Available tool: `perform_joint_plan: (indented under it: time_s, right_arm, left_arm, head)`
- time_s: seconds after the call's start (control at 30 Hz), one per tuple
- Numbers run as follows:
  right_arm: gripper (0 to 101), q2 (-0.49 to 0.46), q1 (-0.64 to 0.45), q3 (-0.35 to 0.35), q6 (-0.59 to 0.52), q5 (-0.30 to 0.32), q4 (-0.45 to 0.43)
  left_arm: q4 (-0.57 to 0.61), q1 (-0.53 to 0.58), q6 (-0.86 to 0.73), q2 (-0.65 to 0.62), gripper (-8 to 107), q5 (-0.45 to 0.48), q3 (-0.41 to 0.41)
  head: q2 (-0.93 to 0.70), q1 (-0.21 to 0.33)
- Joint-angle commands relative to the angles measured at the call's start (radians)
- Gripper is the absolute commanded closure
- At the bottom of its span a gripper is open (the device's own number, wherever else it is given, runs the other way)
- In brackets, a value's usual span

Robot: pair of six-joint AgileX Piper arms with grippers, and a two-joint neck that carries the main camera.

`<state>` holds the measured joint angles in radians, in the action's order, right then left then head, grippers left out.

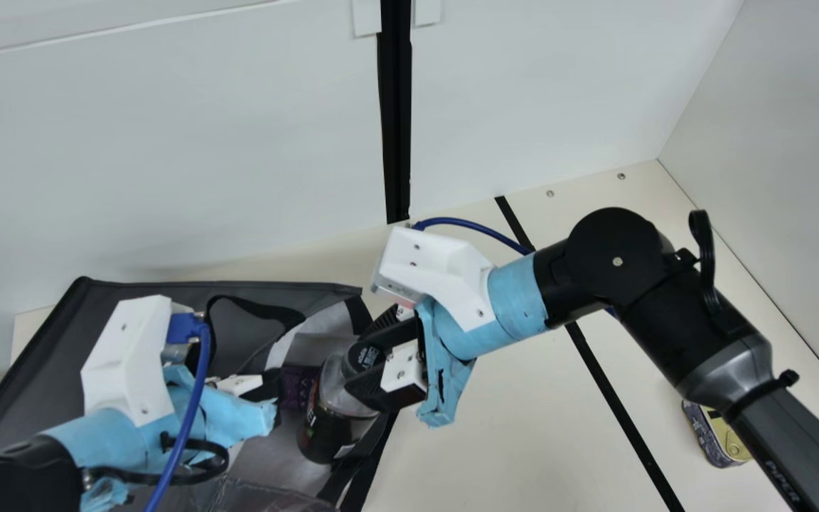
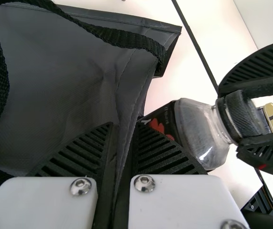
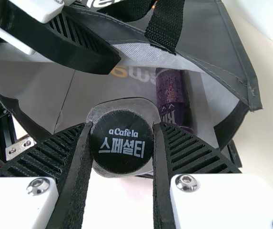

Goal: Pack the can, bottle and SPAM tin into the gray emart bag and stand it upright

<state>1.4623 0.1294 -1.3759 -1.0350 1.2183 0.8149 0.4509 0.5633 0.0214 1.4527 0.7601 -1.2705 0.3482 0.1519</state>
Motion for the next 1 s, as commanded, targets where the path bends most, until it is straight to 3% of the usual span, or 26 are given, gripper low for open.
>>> perform_joint_plan:
  time_s: [0.0, 0.53, 0.97]
  right_arm:
    - [101, 0.005, 0.0, 0.0, -0.002, 0.002, 0.007]
    - [101, 0.057, -0.016, 0.012, -0.026, 0.0, 0.062]
    - [101, 0.096, 0.031, 0.07, -0.044, -0.068, 0.1]
  left_arm:
    - [0.0, 0.0, 0.0, 0.0, 107, 0.0, 0.0]
    - [0.0, 0.0, 0.0, 0.0, 107, 0.0, 0.0]
    - [0.0, 0.0, 0.0, 0.0, 107, 0.0, 0.0]
  head:
    - [0.001, 0.023]
    - [0.001, 0.023]
    - [0.001, 0.023]
